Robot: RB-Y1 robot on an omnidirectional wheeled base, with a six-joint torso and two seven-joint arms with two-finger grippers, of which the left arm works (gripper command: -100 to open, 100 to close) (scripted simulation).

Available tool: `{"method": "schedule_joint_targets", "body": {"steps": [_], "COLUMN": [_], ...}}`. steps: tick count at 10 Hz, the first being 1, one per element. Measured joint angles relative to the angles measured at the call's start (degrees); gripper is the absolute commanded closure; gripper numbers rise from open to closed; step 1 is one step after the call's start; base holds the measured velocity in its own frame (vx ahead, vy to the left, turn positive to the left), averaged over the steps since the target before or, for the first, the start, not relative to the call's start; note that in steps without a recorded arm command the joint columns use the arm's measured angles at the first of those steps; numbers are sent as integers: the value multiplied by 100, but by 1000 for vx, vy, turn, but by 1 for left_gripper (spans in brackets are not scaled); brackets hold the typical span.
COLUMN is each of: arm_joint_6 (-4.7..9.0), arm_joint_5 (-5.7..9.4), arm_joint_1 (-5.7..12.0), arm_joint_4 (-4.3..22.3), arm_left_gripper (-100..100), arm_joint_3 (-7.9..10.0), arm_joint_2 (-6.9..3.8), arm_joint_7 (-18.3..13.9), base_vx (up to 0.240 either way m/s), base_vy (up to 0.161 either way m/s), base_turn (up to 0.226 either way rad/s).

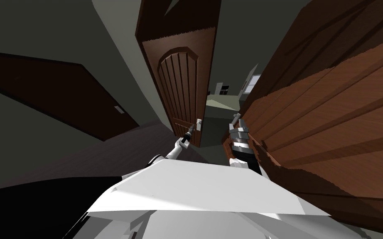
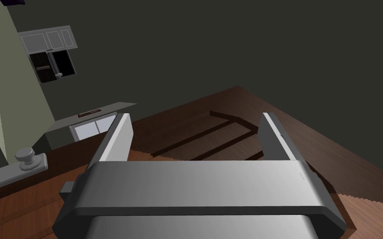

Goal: Push the door open

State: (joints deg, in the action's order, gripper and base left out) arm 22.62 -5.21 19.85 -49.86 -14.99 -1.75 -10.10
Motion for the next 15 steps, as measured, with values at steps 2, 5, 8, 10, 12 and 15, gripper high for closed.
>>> {"method": "schedule_joint_targets", "body": {"steps": [2,5,8,10,12,15], "arm_joint_6": [31,38,51,38,31,92], "arm_joint_5": [5,9,11,7,6,134], "arm_joint_1": [28,33,57,36,23,52], "arm_joint_4": [51,52,34,52,61,230], "arm_left_gripper": [-100,-100,100,100,100,100], "arm_joint_3": [35,80,87,80,79,135], "arm_joint_2": [-22,77,79,74,72,21], "arm_joint_7": [24,56,56,61,61,233], "base_vx": [221,164,-21,-17,41,107], "base_vy": [-103,-71,13,7,-14,-50], "base_turn": [-23,-14,-3,4,20,37]}}
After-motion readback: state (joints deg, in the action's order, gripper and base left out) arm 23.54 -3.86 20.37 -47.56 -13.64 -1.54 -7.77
